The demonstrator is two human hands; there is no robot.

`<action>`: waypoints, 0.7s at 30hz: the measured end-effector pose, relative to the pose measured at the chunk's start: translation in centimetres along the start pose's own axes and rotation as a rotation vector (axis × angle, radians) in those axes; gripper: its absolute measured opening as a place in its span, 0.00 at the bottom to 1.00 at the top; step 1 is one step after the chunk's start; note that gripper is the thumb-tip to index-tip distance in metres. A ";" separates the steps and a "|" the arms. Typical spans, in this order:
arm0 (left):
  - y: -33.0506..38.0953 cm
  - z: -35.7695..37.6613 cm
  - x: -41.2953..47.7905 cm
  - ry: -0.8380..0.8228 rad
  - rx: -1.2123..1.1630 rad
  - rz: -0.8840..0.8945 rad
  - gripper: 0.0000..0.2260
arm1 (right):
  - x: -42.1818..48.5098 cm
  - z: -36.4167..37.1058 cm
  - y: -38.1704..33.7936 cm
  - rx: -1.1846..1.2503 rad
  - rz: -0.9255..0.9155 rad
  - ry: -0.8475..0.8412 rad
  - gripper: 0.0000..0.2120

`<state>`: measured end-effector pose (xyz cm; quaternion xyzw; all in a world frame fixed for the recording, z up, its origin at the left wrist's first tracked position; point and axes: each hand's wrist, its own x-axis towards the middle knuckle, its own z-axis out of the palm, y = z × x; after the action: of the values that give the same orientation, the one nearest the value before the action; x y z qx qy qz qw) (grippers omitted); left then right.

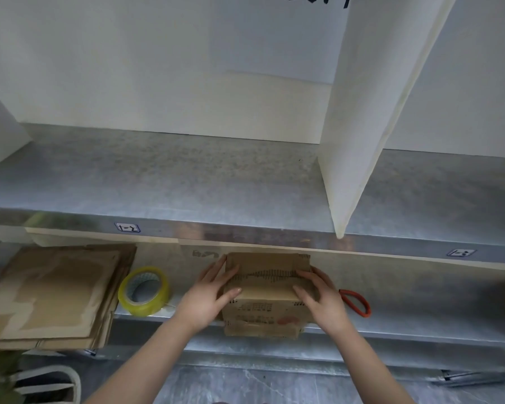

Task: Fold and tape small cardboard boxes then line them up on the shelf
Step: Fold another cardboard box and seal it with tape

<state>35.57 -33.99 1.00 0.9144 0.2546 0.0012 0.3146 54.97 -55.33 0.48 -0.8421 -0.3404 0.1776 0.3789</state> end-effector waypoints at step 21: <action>-5.5 -6.3 -8.8 0.213 0.633 0.074 0.25 | -3.4 8.3 -14.3 -0.468 -0.667 -0.055 0.20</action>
<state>24.29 -30.76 4.30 0.9702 0.2403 0.0289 -0.0138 41.74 -46.55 6.12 -0.7439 -0.6360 -0.0150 0.2049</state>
